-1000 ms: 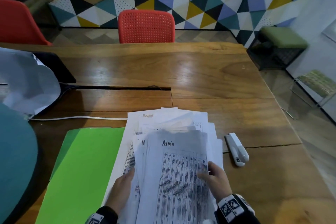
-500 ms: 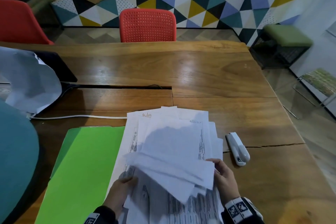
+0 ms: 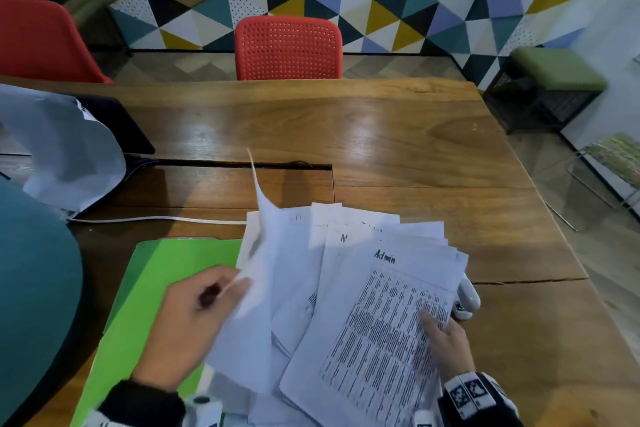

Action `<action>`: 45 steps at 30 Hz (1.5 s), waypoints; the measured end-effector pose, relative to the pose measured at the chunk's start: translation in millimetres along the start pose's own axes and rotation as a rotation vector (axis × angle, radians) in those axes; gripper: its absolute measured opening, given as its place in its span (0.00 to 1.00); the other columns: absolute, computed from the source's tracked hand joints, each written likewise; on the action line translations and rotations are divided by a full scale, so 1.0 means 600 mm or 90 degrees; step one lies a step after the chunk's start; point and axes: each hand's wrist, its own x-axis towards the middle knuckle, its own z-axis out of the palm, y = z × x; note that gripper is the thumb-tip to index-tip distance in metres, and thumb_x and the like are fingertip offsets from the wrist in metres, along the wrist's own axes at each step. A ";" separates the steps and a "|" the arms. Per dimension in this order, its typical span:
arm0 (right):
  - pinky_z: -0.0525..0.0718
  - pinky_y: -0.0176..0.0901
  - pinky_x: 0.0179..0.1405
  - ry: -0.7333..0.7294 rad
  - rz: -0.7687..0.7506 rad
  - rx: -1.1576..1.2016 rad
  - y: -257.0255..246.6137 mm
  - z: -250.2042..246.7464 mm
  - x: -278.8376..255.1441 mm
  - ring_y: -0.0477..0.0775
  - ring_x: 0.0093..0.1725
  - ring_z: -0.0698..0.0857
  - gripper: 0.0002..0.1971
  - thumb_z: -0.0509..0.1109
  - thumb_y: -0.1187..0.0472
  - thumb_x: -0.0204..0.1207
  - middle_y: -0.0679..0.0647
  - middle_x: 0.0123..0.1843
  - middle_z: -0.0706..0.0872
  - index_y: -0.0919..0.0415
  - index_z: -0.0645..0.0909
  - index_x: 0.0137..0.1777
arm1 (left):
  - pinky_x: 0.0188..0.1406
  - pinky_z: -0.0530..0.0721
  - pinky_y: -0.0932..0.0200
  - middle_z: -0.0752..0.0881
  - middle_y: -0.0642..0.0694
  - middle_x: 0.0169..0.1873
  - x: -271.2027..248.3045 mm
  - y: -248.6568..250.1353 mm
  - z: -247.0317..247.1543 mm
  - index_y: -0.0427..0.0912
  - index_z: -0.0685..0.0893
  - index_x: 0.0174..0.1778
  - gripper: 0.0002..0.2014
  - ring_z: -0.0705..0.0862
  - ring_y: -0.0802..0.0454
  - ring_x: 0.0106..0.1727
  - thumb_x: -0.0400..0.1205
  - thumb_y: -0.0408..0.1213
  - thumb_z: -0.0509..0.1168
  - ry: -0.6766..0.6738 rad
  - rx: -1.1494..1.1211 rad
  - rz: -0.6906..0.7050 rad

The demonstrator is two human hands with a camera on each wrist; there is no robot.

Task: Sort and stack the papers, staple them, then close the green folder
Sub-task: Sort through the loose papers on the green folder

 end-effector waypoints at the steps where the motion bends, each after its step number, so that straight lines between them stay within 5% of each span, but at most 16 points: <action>1: 0.75 0.40 0.26 0.005 -0.001 -0.004 -0.004 0.002 0.000 0.46 0.23 0.75 0.11 0.67 0.53 0.81 0.48 0.25 0.83 0.59 0.81 0.55 | 0.31 0.71 0.64 0.80 0.53 0.26 0.004 0.035 0.014 0.48 0.86 0.33 0.10 0.76 0.60 0.30 0.79 0.46 0.73 -0.077 0.000 0.062; 3: 0.75 0.43 0.27 -0.011 0.007 0.003 -0.004 0.011 -0.001 0.52 0.24 0.75 0.20 0.69 0.52 0.80 0.57 0.23 0.80 0.74 0.82 0.50 | 0.45 0.79 0.61 0.85 0.53 0.37 0.008 0.071 0.067 0.46 0.86 0.37 0.10 0.84 0.59 0.42 0.79 0.48 0.68 -0.231 0.059 0.155; 6: 0.81 0.59 0.38 -0.055 0.027 0.048 -0.011 0.022 -0.009 0.69 0.36 0.82 0.31 0.70 0.48 0.74 0.79 0.40 0.84 0.84 0.78 0.49 | 0.63 0.79 0.54 0.85 0.47 0.55 0.007 0.058 0.178 0.46 0.85 0.43 0.09 0.84 0.53 0.60 0.81 0.47 0.65 -0.382 0.139 0.176; 9: 0.82 0.51 0.39 -0.117 0.070 0.143 -0.029 0.021 -0.014 0.65 0.41 0.84 0.16 0.58 0.59 0.84 0.74 0.55 0.87 0.69 0.81 0.43 | 0.61 0.80 0.46 0.85 0.42 0.53 0.001 0.006 0.269 0.43 0.84 0.44 0.10 0.84 0.43 0.56 0.79 0.46 0.63 -0.477 0.199 0.080; 12: 0.91 0.58 0.45 -0.201 0.125 0.378 -0.056 0.019 -0.035 0.69 0.51 0.91 0.32 0.50 0.38 0.83 0.71 0.60 0.89 0.64 0.83 0.60 | 0.67 0.78 0.42 0.83 0.49 0.48 -0.015 -0.032 0.306 0.49 0.81 0.39 0.09 0.82 0.47 0.54 0.79 0.49 0.62 -0.531 0.173 0.015; 14: 0.87 0.64 0.55 -0.198 0.146 0.428 -0.051 0.021 -0.033 0.71 0.59 0.88 0.38 0.51 0.31 0.79 0.70 0.62 0.89 0.64 0.82 0.67 | 0.76 0.68 0.46 0.84 0.52 0.61 -0.028 -0.037 0.310 0.55 0.83 0.44 0.08 0.79 0.53 0.66 0.79 0.53 0.63 -0.559 0.150 -0.028; 16: 0.82 0.69 0.65 -0.187 0.167 0.381 -0.025 0.023 -0.022 0.73 0.61 0.87 0.30 0.65 0.41 0.78 0.70 0.62 0.88 0.65 0.80 0.69 | 0.68 0.68 0.58 0.83 0.64 0.64 -0.031 -0.037 0.298 0.58 0.84 0.46 0.07 0.77 0.69 0.65 0.79 0.55 0.66 -0.516 0.030 -0.094; 18: 0.82 0.73 0.63 -0.134 0.154 0.261 -0.002 0.024 -0.006 0.73 0.55 0.90 0.29 0.79 0.61 0.68 0.69 0.58 0.91 0.70 0.79 0.70 | 0.62 0.74 0.65 0.85 0.71 0.51 -0.015 -0.059 0.270 0.50 0.86 0.44 0.08 0.78 0.78 0.56 0.80 0.50 0.69 -0.308 -0.058 -0.128; 20: 0.84 0.72 0.60 -0.088 0.142 0.158 0.004 0.022 0.002 0.72 0.50 0.91 0.25 0.75 0.73 0.70 0.69 0.55 0.91 0.73 0.78 0.68 | 0.62 0.78 0.58 0.84 0.61 0.51 0.017 -0.109 0.229 0.45 0.86 0.48 0.06 0.83 0.64 0.58 0.80 0.44 0.70 -0.011 0.033 -0.146; 22: 0.83 0.72 0.62 -0.054 0.156 0.128 0.004 0.016 0.004 0.71 0.52 0.90 0.19 0.71 0.73 0.75 0.68 0.55 0.90 0.71 0.80 0.66 | 0.60 0.77 0.53 0.81 0.44 0.57 0.052 -0.157 0.177 0.38 0.82 0.56 0.12 0.82 0.44 0.59 0.80 0.39 0.70 0.135 0.168 -0.231; 28: 0.82 0.66 0.66 0.036 0.131 0.036 0.019 -0.002 0.019 0.66 0.55 0.88 0.18 0.73 0.54 0.77 0.62 0.55 0.90 0.64 0.84 0.62 | 0.56 0.82 0.49 0.86 0.35 0.55 0.102 -0.226 0.131 0.34 0.80 0.59 0.18 0.84 0.36 0.56 0.80 0.42 0.69 0.001 0.245 -0.372; 31: 0.83 0.63 0.64 0.017 0.146 0.050 0.013 -0.005 0.016 0.65 0.52 0.89 0.13 0.74 0.56 0.77 0.61 0.51 0.90 0.63 0.84 0.58 | 0.53 0.80 0.53 0.87 0.34 0.57 0.088 -0.232 0.143 0.37 0.81 0.63 0.18 0.84 0.38 0.56 0.83 0.44 0.64 -0.079 0.270 -0.340; 34: 0.84 0.67 0.64 -0.015 0.161 0.058 0.018 -0.004 0.018 0.66 0.54 0.90 0.16 0.74 0.62 0.76 0.61 0.56 0.91 0.65 0.83 0.63 | 0.57 0.81 0.51 0.87 0.32 0.60 0.074 -0.213 0.117 0.34 0.80 0.68 0.19 0.85 0.36 0.60 0.86 0.42 0.61 -0.017 0.305 -0.310; 38: 0.80 0.62 0.68 0.005 0.063 0.001 -0.002 0.002 0.014 0.64 0.62 0.85 0.17 0.68 0.66 0.80 0.60 0.63 0.87 0.65 0.80 0.69 | 0.45 0.84 0.40 0.88 0.25 0.41 0.072 -0.133 0.010 0.31 0.83 0.45 0.13 0.87 0.27 0.45 0.85 0.39 0.62 0.127 0.402 -0.216; 41: 0.78 0.54 0.65 0.006 -0.012 -0.010 -0.023 0.007 0.007 0.59 0.59 0.83 0.16 0.66 0.67 0.82 0.57 0.58 0.87 0.64 0.80 0.68 | 0.30 0.80 0.46 0.81 0.29 0.24 0.061 -0.026 -0.063 0.35 0.77 0.29 0.13 0.81 0.28 0.29 0.79 0.34 0.66 0.245 0.497 -0.110; 45: 0.82 0.53 0.60 -0.028 -0.050 -0.025 -0.033 0.025 0.007 0.54 0.53 0.87 0.13 0.66 0.67 0.81 0.53 0.52 0.89 0.62 0.81 0.64 | 0.21 0.69 0.55 0.79 0.38 0.16 0.033 0.108 -0.036 0.40 0.77 0.25 0.11 0.79 0.32 0.20 0.71 0.39 0.68 0.178 0.585 0.021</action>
